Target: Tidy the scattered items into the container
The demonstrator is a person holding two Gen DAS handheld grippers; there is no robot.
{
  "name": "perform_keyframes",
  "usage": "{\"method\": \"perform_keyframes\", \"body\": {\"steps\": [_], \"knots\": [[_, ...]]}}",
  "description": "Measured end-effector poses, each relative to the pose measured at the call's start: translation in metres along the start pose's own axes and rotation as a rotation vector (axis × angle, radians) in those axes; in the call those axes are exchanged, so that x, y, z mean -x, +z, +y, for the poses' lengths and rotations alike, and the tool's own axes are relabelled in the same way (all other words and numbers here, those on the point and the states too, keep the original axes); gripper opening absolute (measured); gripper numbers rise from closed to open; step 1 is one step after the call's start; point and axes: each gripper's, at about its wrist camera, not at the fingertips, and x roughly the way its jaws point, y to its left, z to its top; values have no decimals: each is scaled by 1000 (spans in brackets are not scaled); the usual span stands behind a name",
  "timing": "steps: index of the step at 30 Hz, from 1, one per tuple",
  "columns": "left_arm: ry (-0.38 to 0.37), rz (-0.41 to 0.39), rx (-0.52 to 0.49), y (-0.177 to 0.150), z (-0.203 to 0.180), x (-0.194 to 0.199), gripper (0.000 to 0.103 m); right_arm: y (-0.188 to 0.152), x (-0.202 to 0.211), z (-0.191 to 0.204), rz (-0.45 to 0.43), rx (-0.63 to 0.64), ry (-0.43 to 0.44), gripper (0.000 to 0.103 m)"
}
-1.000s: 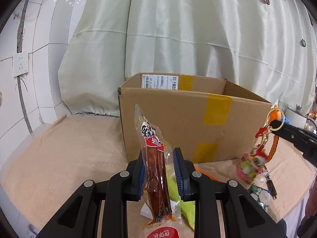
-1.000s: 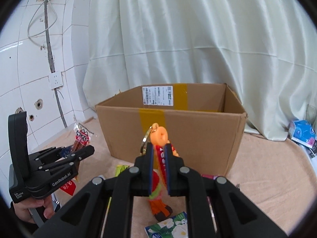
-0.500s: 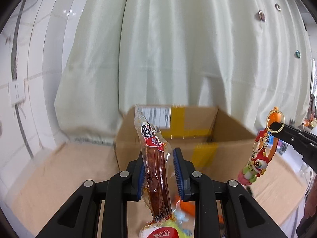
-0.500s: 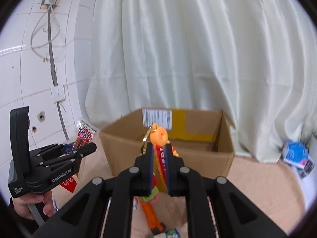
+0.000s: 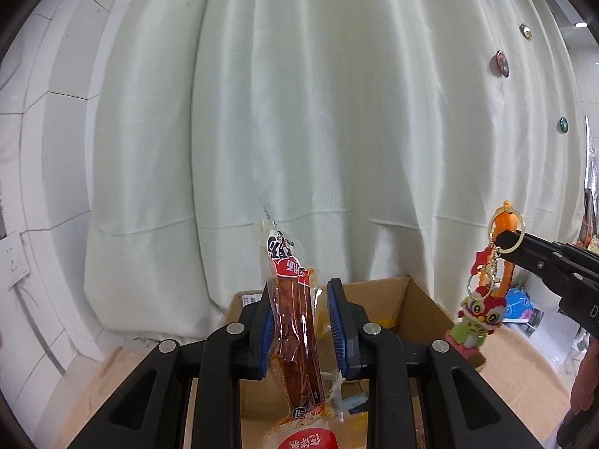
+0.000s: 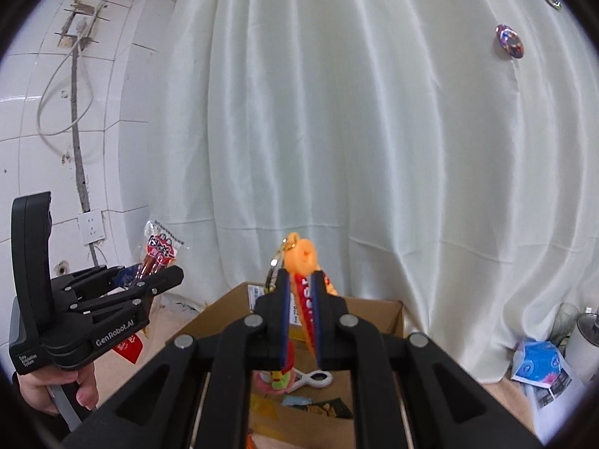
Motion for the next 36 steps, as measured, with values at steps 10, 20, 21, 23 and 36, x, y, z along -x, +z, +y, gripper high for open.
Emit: {"method": "perform_keyframes", "body": {"steps": [10,20,21,23,36], "knots": [[-7,138,-1,-30,3,-81,26,-30,-84,-14,141,-31,3,13],[-15,223,13,-68,2,-115,26,-77,-128,-31,273,-69,3,13],[-16,229,10,-71,3,-119,26,-80,-129,-31,279,-70,2,13],[-13,237,9,-74,2,-124,26,-81,-135,-33,296,-71,6,13],[-29,234,29,-74,4,-128,27,-90,-140,-35,321,-77,11,13]]}}
